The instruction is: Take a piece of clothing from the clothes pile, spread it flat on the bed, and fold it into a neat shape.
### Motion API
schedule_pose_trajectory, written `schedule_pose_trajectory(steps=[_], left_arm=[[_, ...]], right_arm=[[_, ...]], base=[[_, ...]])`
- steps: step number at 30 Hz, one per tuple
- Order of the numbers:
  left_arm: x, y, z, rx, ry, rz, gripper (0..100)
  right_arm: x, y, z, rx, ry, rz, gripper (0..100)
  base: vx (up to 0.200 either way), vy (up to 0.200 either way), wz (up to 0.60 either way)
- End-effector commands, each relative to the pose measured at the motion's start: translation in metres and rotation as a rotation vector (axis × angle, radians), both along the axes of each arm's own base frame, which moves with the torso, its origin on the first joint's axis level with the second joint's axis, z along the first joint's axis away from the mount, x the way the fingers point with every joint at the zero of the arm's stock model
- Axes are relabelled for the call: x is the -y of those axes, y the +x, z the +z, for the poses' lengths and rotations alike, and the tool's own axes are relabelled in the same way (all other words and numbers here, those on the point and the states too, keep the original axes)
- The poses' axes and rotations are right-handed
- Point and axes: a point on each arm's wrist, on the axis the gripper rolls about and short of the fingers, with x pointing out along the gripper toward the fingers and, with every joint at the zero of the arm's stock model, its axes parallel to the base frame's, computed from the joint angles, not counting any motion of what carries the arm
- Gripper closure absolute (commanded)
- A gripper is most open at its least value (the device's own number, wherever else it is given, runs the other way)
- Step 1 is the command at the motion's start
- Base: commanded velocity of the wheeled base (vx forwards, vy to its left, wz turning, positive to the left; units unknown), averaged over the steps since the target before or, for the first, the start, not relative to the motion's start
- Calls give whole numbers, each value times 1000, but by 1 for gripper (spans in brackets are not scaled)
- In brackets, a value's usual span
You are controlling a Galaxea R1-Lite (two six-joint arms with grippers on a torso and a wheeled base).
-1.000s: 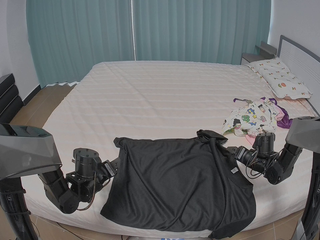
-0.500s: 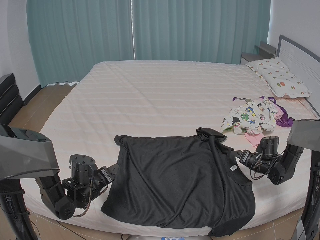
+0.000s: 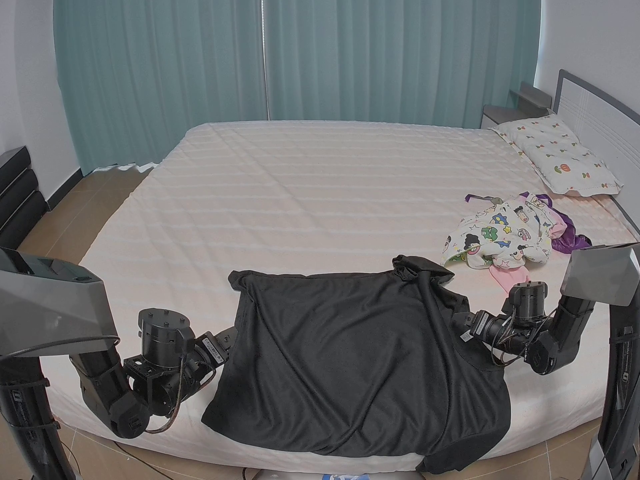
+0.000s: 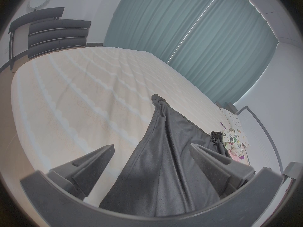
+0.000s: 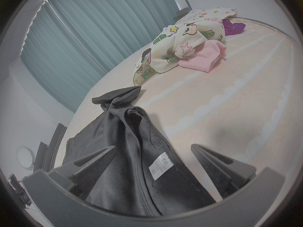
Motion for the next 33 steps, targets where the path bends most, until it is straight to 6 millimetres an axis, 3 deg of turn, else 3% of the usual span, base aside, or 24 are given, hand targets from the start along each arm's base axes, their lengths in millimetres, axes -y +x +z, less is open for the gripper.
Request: schedule_pose_trajectory(steps=[1, 8, 9, 18, 25, 33], left_arm=[[0, 0, 0, 1, 0, 0, 0], [0, 1, 0, 1, 0, 0, 0], [0, 1, 0, 2, -1, 0, 0], [-4, 4, 0, 5, -2, 19, 0], [-6, 6, 0, 8, -3, 29, 0], [-11, 12, -10, -15, 6, 50, 0]], right_arm=[[1, 2, -5, -7, -1, -3, 0], [0, 1, -11, -25, -3, 0, 0], [0, 1, -11, -24, -3, -1, 100], [15, 5, 0, 11, -2, -54, 100], [50, 22, 15, 97, 15, -156, 100], [75, 47, 20, 267, 25, -316, 100]], base=[[0, 0, 0], [0, 0, 0], [0, 0, 0], [0, 0, 0], [0, 0, 0], [0, 0, 0]])
